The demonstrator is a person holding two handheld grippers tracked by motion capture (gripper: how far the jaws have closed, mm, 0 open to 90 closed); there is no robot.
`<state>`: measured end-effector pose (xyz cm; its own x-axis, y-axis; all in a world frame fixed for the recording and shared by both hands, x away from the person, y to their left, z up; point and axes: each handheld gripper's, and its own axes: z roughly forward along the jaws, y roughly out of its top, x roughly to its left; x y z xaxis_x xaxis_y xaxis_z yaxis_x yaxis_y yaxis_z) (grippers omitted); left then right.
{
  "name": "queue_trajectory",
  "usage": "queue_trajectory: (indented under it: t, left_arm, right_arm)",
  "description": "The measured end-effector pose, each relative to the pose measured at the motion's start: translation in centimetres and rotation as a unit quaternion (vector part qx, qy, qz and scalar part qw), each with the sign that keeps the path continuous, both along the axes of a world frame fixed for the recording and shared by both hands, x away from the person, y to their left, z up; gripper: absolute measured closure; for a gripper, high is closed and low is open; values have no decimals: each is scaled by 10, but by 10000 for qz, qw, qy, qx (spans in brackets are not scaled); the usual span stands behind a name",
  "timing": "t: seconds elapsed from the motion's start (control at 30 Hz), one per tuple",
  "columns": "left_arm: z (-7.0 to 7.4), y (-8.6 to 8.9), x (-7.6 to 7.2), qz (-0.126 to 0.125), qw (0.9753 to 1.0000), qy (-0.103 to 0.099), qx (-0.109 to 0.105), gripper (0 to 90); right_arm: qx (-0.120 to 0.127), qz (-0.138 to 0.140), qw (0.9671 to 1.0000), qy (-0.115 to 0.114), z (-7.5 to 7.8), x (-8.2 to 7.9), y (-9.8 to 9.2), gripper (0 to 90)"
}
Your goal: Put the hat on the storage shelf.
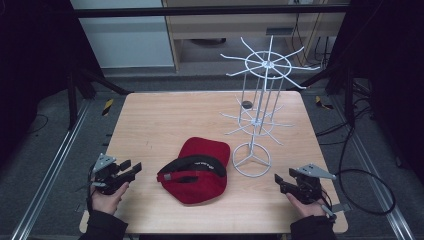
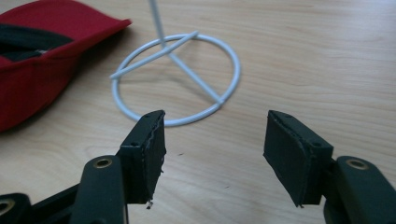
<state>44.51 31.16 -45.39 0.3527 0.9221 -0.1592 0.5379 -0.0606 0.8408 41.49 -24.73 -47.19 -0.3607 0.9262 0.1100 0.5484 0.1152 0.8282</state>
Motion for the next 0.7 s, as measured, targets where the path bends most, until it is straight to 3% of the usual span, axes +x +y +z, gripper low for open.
queue_trajectory:
  t: [0.2,0.47,0.7]
  left_arm:
    - [1,-12,1,-178,9998,10,-5,535]
    - [2,-32,10,-415,9991,34,111,573]
    - [-2,-45,19,-578,9980,89,240,619]
  right_arm:
    - [64,193,9998,2,2,-5,10,429]
    - [385,651,9971,9,10,-7,38,483]
    - [358,913,9952,-55,15,-4,61,490]
